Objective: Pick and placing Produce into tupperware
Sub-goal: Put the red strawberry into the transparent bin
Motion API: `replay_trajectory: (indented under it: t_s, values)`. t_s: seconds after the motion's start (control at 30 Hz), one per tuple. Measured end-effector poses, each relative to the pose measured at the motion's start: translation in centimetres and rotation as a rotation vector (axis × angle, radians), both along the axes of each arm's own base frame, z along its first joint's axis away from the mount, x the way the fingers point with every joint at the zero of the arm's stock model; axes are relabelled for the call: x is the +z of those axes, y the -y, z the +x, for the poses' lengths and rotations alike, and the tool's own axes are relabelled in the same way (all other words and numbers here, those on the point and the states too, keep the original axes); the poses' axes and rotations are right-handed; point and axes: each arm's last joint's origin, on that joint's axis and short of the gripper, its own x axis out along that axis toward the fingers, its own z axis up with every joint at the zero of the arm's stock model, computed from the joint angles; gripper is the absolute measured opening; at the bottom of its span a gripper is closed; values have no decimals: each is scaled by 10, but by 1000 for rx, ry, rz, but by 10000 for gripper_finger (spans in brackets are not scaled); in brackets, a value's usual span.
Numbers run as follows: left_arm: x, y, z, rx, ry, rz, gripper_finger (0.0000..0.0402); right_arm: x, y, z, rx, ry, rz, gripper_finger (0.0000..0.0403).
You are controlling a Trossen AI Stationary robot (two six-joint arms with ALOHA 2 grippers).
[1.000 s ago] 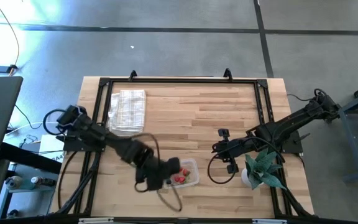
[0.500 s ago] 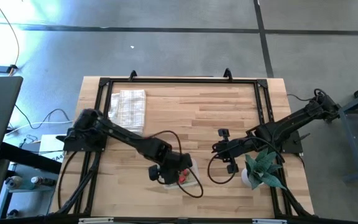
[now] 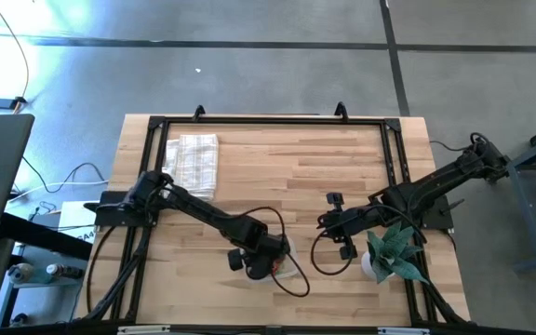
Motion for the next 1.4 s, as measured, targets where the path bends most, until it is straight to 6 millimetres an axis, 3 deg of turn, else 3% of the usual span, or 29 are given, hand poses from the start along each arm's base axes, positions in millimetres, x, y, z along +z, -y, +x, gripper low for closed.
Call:
replay_trajectory:
  t_s: [1.1,1.4]
  values:
    - [2,1,5,17,52,-16,145,0,0,0,0,1,1,90]
    - [-10,1,6,26,14,-18,145,0,0,0,0,1,1,90]
